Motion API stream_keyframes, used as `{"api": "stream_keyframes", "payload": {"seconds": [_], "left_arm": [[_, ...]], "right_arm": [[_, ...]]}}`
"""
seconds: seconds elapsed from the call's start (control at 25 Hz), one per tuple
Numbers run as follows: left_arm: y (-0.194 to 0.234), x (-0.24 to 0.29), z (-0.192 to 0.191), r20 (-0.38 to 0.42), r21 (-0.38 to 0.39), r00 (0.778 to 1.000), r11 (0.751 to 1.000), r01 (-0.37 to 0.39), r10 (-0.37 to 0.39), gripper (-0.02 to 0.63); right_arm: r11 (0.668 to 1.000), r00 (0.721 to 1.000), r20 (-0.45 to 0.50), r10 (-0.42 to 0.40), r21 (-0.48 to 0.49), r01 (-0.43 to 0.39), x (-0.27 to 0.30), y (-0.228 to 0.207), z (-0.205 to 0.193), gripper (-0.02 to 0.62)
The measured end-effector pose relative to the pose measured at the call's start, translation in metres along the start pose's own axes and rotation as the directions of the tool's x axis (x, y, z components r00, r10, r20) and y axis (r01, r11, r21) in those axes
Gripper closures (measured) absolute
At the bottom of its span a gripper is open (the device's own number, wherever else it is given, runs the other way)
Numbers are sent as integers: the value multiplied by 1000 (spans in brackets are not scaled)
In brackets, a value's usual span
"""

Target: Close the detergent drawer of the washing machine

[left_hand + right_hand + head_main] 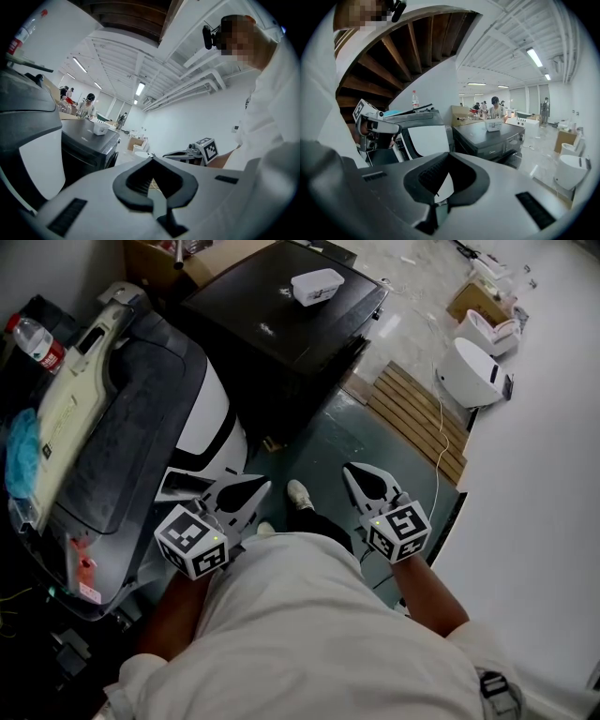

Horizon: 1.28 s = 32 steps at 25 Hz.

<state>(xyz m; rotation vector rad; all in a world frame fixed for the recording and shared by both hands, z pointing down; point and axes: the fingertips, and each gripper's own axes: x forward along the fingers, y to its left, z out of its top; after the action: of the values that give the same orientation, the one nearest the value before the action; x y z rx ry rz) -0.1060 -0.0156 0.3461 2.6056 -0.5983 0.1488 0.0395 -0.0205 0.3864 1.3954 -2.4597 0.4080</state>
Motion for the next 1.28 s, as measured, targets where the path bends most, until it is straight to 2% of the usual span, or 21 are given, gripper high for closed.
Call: {"api": "stream_keyframes", "payload": {"seconds": [0.68, 1.28], "left_arm": [[-7, -22, -12, 16, -3, 1000, 1000, -21, 21, 612], [-6, -16, -22, 8, -23, 1000, 1000, 2, -1, 612]], "right_arm": [[999, 1000, 5, 19, -44, -19, -6, 25, 1, 591], [999, 1000, -17, 9, -47, -10, -10, 25, -4, 591]]}}
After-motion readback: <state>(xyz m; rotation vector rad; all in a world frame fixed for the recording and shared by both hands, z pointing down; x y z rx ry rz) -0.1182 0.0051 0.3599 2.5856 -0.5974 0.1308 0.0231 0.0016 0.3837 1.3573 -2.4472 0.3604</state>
